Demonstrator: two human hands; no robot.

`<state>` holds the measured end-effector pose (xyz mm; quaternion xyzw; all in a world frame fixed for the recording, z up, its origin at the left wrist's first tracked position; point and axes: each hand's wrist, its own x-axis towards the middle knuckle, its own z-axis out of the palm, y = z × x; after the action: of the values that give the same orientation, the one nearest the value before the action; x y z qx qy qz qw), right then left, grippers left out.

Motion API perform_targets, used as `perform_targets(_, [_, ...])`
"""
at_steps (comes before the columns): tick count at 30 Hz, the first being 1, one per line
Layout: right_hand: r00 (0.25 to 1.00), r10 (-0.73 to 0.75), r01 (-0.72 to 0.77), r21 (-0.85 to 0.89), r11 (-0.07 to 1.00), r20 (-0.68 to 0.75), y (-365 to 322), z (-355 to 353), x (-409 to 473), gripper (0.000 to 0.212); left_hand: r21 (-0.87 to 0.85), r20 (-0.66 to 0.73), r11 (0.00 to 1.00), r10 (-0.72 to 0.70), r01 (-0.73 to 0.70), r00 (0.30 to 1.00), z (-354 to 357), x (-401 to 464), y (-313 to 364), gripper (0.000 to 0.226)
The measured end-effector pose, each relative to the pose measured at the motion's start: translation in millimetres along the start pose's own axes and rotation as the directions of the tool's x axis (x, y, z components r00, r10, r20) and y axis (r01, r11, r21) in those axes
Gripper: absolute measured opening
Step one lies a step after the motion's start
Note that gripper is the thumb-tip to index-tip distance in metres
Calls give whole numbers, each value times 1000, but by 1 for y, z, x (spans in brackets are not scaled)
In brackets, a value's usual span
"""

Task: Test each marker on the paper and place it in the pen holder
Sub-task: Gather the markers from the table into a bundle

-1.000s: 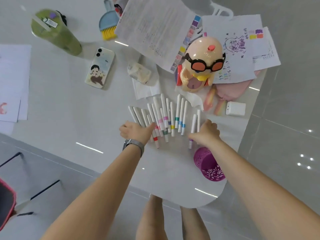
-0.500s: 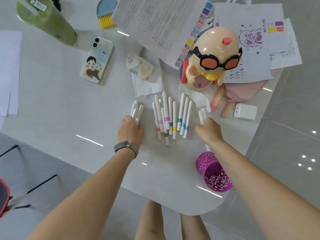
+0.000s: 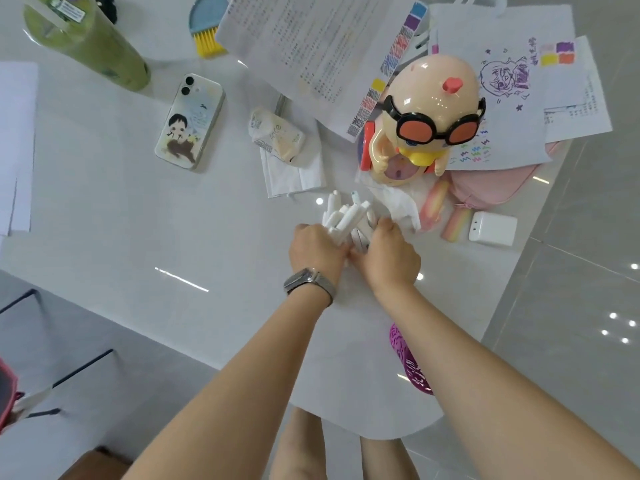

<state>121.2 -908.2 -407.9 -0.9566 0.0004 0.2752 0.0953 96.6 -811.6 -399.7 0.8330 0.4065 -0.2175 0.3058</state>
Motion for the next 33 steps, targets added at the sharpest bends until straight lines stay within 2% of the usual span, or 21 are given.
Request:
perform_targets(3, [999, 9, -10, 41, 999, 39, 3, -1, -1, 36, -25, 19, 999, -35, 36, 999, 4, -2, 8, 26])
perform_targets(7, [992, 51, -61, 85, 994, 119, 5, -6, 1, 37, -6, 21, 999, -32, 32, 999, 5, 0, 10, 28])
perform_targets(10, [985, 96, -115, 133, 984, 141, 12, -13, 7, 34, -69, -23, 998, -1, -1, 1000, 6, 0, 6, 57])
perform_targets(11, [983, 103, -131, 180, 975, 154, 14, -14, 8, 29, -91, -24, 996, -8, 6, 1000, 7, 1, 4, 57])
perform_targets(13, [976, 105, -161, 302, 939, 193, 19, -13, 9, 23, -182, 7, 982, -57, 57, 998, 5, 4, -1, 42])
perform_targets(15, [960, 87, -204, 452, 868, 267, 23, -14, 10, 23, -403, 109, 908, -77, 115, 991, 0, 3, -3, 22])
perform_targets(17, [926, 37, -276, 606, 746, 376, 24, -19, 8, 19, -602, 257, 766, -82, 226, 963, -4, -1, -2, 12])
perform_targets(20, [900, -48, -325, 741, 588, 433, 21, -29, 0, 8, -725, 470, 558, -28, 404, 882, -11, -11, 1, 7])
perform_targets(22, [906, -90, -315, 801, 509, 414, 18, -32, -6, 8, -763, 550, 449, 74, 465, 832, -13, -17, 4, 32])
perform_targets(24, [916, -95, -314, 842, 438, 391, 12, -34, -10, 13, -779, 555, 422, 122, 463, 823, -14, -23, 10, 48])
perform_targets(26, [948, -80, -238, 852, 466, 308, 5, -34, -12, 18, -797, 521, 432, 140, 422, 842, -15, -27, 16, 47])
perform_targets(29, [972, -137, -65, 785, 617, 189, -1, -33, -8, 32, -823, 493, 424, 204, 378, 846, -19, -26, 21, 63])
perform_targets(31, [965, -209, 13, 768, 641, 157, -3, -31, -4, 23, -826, 492, 446, 270, 345, 827, -24, -24, 22, 70])
perform_targets(33, [951, -284, 100, 742, 662, 125, -2, -33, -2, 11, -801, 519, 494, 291, 338, 804, -30, -25, 25, 53])
